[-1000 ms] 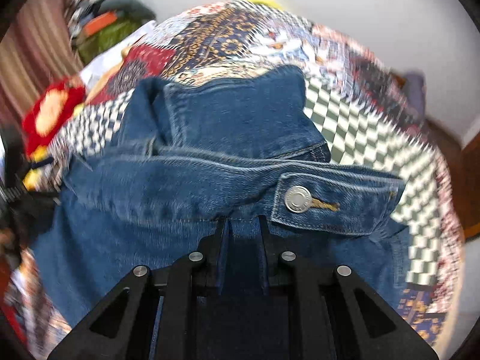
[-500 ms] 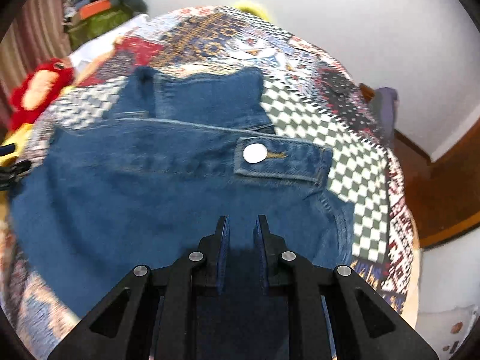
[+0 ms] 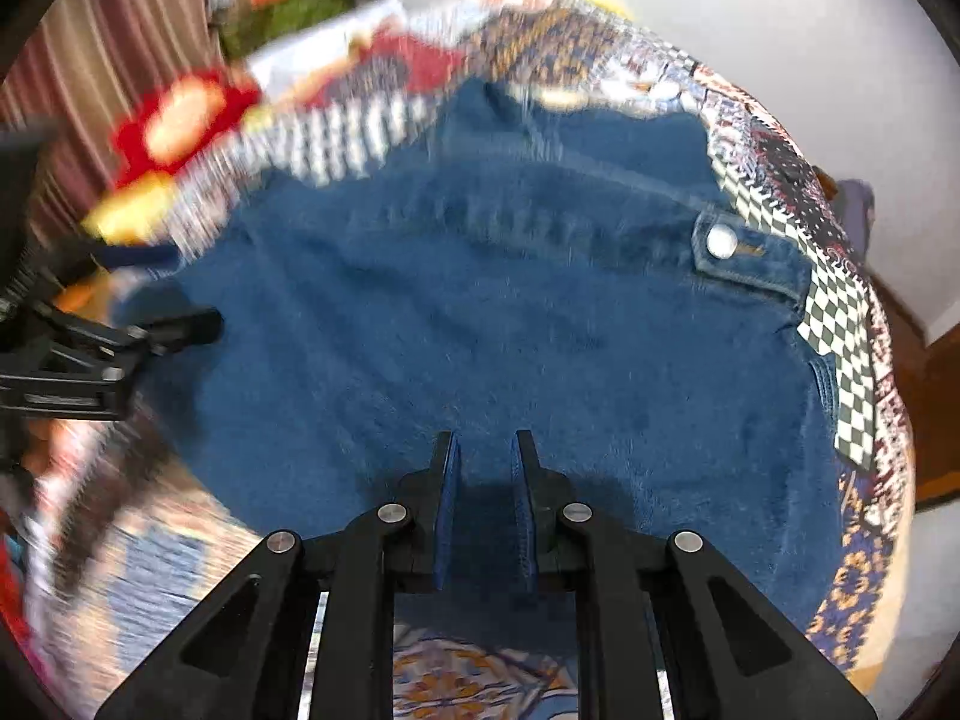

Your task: Fold large clothes

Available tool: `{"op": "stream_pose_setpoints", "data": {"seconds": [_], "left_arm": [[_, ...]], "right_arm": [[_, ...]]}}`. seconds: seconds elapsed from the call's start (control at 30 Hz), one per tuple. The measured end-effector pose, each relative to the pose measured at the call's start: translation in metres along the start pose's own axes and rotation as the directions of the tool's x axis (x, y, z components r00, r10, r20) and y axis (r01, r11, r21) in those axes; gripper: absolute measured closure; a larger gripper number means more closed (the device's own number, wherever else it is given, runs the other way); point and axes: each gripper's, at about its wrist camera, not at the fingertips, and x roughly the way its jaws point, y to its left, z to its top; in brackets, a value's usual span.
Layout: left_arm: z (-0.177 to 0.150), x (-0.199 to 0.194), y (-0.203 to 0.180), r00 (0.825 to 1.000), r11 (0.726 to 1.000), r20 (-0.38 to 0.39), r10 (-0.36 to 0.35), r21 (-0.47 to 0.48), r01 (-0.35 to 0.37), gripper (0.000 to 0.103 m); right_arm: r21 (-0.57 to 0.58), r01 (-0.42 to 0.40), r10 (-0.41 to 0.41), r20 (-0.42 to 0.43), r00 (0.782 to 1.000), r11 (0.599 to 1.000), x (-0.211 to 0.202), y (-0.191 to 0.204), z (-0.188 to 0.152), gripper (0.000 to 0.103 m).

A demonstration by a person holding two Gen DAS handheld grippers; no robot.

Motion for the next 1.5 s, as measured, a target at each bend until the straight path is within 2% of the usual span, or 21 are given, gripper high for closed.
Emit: {"op": "stream_pose_setpoints", "data": {"seconds": [0.07,0.2,0.27,0.33,0.37,0.43,0.47,0.5,0.53,0.6,0.67,0.77,0.87,0.97,1.03,1.17,1.23,1.3,1.4,1.47,1.5], "left_arm": [[-0.009,0.011,0.000,1.000,1.000,-0.018,0.006,0.004,-0.006,0.012],[-0.021,0.007,0.014,1.000,0.999,0.003,-0.031,-0.033,0.032,0.010],[-0.025,0.001,0.014,1.000,1.000,0.010,-0.003,-0.016,0.003,0.010],[-0.030,-0.002,0.018,0.997,0.997,0.015,0.073,0.009,-0.073,0.010],[-0.034,-0.003,0.021,0.995,0.995,0.012,0.098,0.013,-0.098,0.010],[-0.042,-0.004,0.032,0.997,0.997,0.006,0.077,-0.010,-0.077,0.009],[-0.046,-0.004,0.036,0.998,0.998,0.000,0.060,-0.029,-0.060,0.009],[-0.051,-0.006,0.040,0.997,0.996,-0.004,0.071,-0.046,-0.071,0.009],[-0.054,-0.007,0.042,0.995,0.994,-0.003,0.097,-0.049,-0.097,0.010],[-0.061,-0.009,0.048,0.988,0.987,-0.010,0.151,-0.047,-0.151,0.009],[-0.073,-0.013,0.062,0.994,0.989,-0.017,0.109,-0.100,-0.110,0.008],[-0.083,-0.017,0.079,0.992,0.979,-0.030,0.119,-0.160,-0.123,0.008],[-0.094,-0.025,0.091,0.985,0.965,-0.034,0.168,-0.196,-0.172,0.008],[-0.105,-0.033,0.107,0.976,0.946,-0.045,0.213,-0.240,-0.218,0.009],[-0.112,-0.042,0.111,0.973,0.936,-0.039,0.229,-0.266,-0.231,0.009],[-0.117,-0.068,0.113,0.964,0.915,0.007,0.267,-0.316,-0.251,0.009],[-0.117,-0.084,0.110,0.970,0.912,0.043,0.241,-0.351,-0.211,0.009],[-0.114,-0.091,0.105,0.981,0.916,0.063,0.183,-0.374,-0.147,0.009],[-0.110,-0.092,0.094,0.994,0.911,0.102,0.040,-0.413,0.006,0.009],[-0.106,-0.080,0.084,0.990,0.891,0.109,-0.085,-0.437,0.124,0.009],[-0.103,-0.076,0.079,0.987,0.883,0.111,-0.112,-0.444,0.151,0.009]], "right_arm": [[-0.045,0.044,-0.045,-0.009,0.999,0.998,0.012,0.002,-0.006,0.090],[-0.031,0.056,-0.055,0.005,0.998,0.998,0.010,-0.008,-0.014,0.090],[-0.026,0.058,-0.058,0.009,0.998,0.998,0.010,-0.011,-0.017,0.090],[-0.034,0.125,-0.124,0.008,0.992,0.992,0.010,-0.012,-0.018,0.090],[-0.042,0.170,-0.170,0.008,0.985,0.984,0.010,-0.013,-0.019,0.083],[-0.045,0.241,-0.239,0.031,0.970,0.970,0.008,-0.015,-0.023,0.046],[-0.039,0.300,-0.298,0.044,0.953,0.953,0.007,-0.019,-0.024,0.012],[-0.025,0.340,-0.338,0.059,0.939,0.940,0.006,-0.027,-0.028,0.000],[-0.009,0.321,-0.320,0.062,0.945,0.947,0.005,-0.034,-0.030,0.000],[0.070,0.228,-0.230,0.027,0.973,0.971,0.003,-0.058,-0.036,0.000],[0.131,0.196,-0.199,0.008,0.980,0.972,-0.001,-0.077,-0.044,0.000],[0.214,0.172,-0.177,0.006,0.984,0.962,-0.011,-0.102,-0.060,0.000],[0.326,0.095,-0.100,0.000,0.995,0.941,-0.020,-0.128,-0.079,0.000],[0.448,0.016,-0.019,0.002,1.000,0.894,-0.025,-0.151,-0.094,0.000],[0.490,0.025,-0.031,0.003,1.000,0.871,-0.031,-0.157,-0.098,0.000],[0.476,0.082,-0.108,0.027,0.994,0.875,-0.052,-0.154,-0.096,0.000],[0.450,0.088,-0.132,0.068,0.989,0.889,-0.068,-0.145,-0.091,0.000],[0.423,0.075,-0.139,0.121,0.983,0.903,-0.083,-0.133,-0.084,0.000],[0.377,0.047,-0.132,0.202,0.970,0.925,-0.098,-0.112,-0.069,0.000],[0.332,0.022,-0.111,0.252,0.961,0.943,-0.103,-0.091,-0.057,0.000],[0.316,0.012,-0.099,0.261,0.960,0.949,-0.102,-0.082,-0.052,0.000]]}}
